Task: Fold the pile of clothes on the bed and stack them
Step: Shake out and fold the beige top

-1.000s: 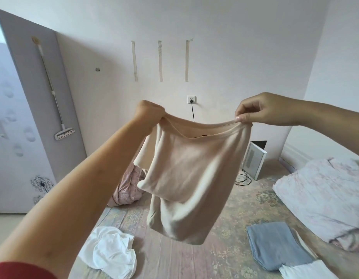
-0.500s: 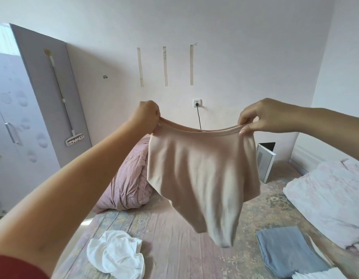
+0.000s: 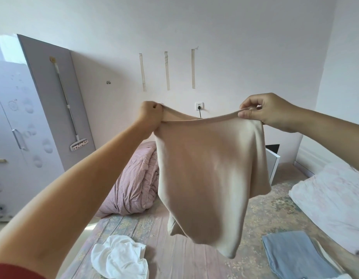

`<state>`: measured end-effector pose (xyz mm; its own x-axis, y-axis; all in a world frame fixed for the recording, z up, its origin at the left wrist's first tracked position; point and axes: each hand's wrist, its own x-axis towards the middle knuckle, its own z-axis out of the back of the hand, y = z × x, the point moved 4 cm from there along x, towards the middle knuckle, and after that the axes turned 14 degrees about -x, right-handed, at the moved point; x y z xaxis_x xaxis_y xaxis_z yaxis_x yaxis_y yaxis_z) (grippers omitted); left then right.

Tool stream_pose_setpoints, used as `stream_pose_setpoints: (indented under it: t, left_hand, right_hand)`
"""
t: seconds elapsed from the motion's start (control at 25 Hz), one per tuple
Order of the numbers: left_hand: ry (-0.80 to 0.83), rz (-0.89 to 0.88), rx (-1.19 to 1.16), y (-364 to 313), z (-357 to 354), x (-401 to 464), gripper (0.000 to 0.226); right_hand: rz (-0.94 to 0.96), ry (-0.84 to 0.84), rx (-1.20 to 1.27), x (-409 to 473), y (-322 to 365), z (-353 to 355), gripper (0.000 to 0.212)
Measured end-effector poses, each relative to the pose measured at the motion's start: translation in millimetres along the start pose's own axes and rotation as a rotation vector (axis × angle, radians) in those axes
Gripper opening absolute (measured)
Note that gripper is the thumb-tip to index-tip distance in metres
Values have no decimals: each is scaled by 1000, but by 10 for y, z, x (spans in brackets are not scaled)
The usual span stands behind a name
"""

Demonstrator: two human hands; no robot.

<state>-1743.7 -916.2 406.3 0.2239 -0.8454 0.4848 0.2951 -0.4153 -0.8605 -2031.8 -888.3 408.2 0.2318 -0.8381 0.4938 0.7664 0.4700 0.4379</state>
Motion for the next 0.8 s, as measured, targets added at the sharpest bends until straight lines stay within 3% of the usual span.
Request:
stream_pose_setpoints:
  t: [0.12,0.28,0.4,0.56,0.64,0.72,0.8]
  left_hand:
    - [33,-269,190,-125,13,-87,24]
    - [254,-336,142,-162,119,-115,33]
    - [347,-252,83,-150,225,-123,30]
    - [413,-213,-13,-165,350,-129,27]
    - [489,-101,-126,-150,375,-100,29]
    - [549,77,-187,-105,380,-97,11]
    - [610,178,-149,-64,402,-98,32]
  right_hand:
    - [90,90,-186,0,50,77,6]
    - [40,116,-275,26,-39,299,13]
    - [6,113,-23,35,-96,309,15]
    - [-31,157,397,84,-143,293,50]
    - [-23,142,629,131,-155,291,46]
    - [-16,113,762,173,-142,299,36]
    - [5,118,810,205,-111,289,37]
